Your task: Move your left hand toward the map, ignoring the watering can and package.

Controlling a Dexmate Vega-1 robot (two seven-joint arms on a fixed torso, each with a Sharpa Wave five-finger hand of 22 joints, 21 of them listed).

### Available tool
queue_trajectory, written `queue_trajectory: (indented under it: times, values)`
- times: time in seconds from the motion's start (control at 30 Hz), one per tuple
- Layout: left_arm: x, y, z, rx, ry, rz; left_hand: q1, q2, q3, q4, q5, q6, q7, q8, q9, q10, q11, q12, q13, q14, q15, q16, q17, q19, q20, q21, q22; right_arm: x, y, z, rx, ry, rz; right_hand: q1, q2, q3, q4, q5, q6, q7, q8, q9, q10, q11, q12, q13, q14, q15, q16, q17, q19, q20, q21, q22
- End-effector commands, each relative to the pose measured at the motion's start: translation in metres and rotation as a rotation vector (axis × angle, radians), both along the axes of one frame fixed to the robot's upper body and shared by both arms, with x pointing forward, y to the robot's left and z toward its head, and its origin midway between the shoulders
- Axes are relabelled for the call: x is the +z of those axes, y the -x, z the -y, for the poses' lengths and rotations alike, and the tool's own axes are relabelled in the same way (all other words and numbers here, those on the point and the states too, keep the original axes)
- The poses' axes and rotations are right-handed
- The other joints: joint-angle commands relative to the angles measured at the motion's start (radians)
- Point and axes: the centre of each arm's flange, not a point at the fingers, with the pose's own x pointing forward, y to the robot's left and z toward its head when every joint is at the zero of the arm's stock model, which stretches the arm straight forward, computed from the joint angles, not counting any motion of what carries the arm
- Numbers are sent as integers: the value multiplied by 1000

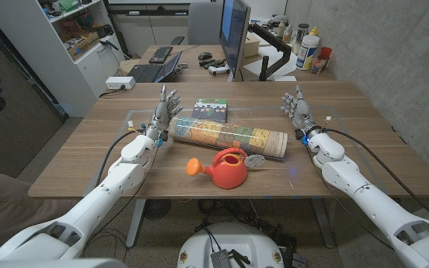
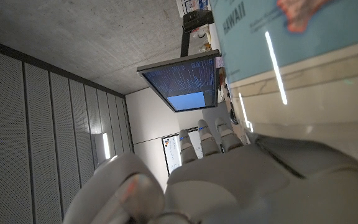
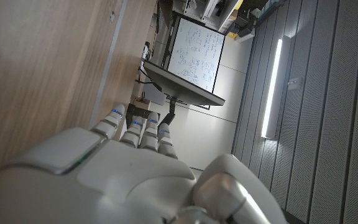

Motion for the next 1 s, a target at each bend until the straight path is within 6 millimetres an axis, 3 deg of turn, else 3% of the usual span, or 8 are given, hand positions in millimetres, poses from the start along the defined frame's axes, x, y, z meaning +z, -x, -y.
queue_trajectory:
  times: [0.03,1.0]
  values:
    - [1,-1,0,-7,0,6,10,1,-5,-1,6,1,-7,3,5,5,2,4,4,7,-14,5,2,8,0,7,3,1,-2,-2,-5,8,-12,-2,12,-1,4,4,9,-3,4,2,5,0,3,3,-1,7,6,2,1,6,5,2]
    - [-1,18,-20,28,3,18,12,2,-5,-1,6,3,-6,3,5,6,-1,3,4,-2,-11,4,2,3,-3,7,3,-3,-2,-8,-10,15,-23,1,14,-1,4,5,8,-3,5,2,5,-1,3,3,-1,6,6,2,-1,7,4,2]
